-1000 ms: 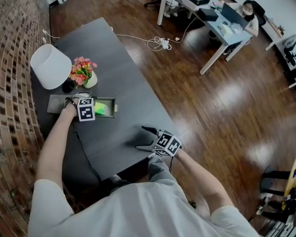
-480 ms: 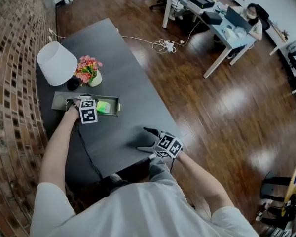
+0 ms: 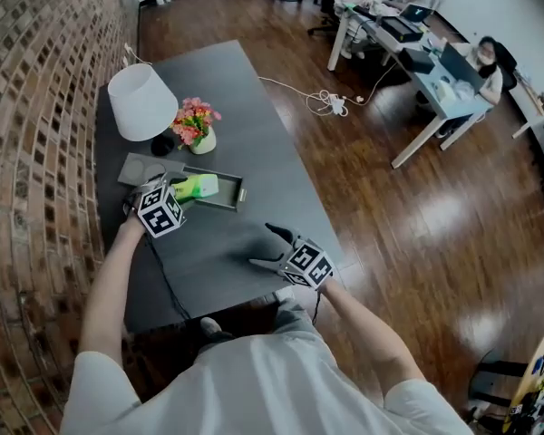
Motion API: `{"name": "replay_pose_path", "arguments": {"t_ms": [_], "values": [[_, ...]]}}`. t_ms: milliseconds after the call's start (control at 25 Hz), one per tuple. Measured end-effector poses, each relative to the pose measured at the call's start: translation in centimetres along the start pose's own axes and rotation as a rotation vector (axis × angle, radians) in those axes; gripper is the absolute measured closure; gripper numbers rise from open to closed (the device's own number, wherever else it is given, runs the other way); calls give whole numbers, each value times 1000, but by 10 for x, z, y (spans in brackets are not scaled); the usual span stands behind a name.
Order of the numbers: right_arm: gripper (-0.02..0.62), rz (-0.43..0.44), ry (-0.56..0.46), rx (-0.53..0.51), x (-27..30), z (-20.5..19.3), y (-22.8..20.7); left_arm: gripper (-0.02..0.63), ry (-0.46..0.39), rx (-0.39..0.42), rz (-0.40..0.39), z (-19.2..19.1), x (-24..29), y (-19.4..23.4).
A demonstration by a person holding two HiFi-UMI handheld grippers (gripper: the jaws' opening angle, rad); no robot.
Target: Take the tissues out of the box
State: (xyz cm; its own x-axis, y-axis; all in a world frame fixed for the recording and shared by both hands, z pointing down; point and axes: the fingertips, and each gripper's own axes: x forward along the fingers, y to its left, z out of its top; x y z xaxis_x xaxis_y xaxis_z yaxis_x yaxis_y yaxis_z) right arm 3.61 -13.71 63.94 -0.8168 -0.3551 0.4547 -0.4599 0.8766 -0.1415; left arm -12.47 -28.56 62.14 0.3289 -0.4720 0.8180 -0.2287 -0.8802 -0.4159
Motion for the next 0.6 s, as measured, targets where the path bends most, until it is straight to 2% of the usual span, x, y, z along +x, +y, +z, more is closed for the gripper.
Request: {"name": "replay_pose_path", "arguments": {"t_ms": [280, 480, 600], "values": [[166, -70, -169, 14, 9, 68, -12, 388, -179, -357, 193, -12, -67, 8], [167, -125, -319, 55, 3, 124, -23, 388, -350, -624, 321, -27, -116, 8], [167, -169, -400, 55, -4, 158, -30, 388, -427, -707, 407, -34, -144, 5]]}}
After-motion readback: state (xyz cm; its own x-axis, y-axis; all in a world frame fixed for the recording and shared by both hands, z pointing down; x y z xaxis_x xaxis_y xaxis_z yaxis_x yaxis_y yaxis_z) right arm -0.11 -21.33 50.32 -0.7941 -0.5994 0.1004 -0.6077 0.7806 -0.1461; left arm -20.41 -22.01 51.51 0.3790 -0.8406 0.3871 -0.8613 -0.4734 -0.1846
